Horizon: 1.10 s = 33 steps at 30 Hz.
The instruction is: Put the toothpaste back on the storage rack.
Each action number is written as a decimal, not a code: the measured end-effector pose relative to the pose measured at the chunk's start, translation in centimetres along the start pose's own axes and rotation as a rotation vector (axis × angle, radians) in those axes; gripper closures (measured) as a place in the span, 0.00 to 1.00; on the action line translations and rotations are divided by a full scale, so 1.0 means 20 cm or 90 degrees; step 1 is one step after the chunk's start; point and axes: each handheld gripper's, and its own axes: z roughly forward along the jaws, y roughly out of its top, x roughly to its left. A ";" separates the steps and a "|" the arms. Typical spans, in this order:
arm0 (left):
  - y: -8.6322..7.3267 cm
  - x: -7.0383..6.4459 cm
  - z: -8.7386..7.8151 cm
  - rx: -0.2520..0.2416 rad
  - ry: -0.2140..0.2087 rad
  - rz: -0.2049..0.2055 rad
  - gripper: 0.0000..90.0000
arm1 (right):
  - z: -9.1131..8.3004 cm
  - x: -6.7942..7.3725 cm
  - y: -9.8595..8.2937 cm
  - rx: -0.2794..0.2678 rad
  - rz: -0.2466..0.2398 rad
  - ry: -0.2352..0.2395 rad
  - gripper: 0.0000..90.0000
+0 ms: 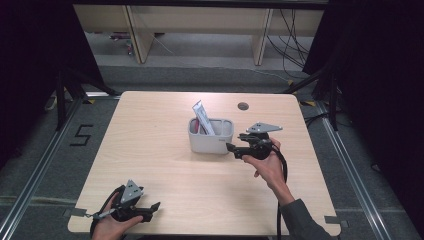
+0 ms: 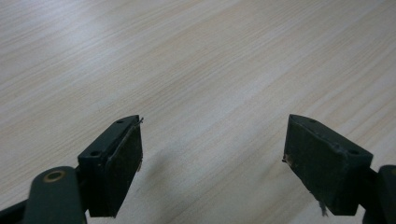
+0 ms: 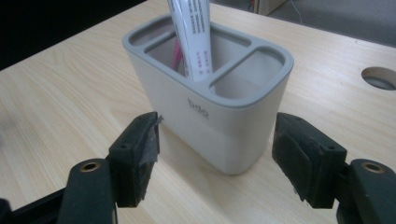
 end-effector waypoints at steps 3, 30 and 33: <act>0.00 0.00 0.00 -0.005 0.001 -0.004 0.21 | 0.01 0.01 -0.02 0.001 -0.006 0.007 0.35; -0.01 -0.01 0.00 -0.004 -0.002 -0.002 0.21 | -0.05 0.03 -0.20 0.057 0.012 -0.009 0.29; -0.01 -0.01 -0.01 0.001 -0.003 -0.001 0.21 | -0.05 0.03 -0.22 0.057 0.006 -0.001 0.29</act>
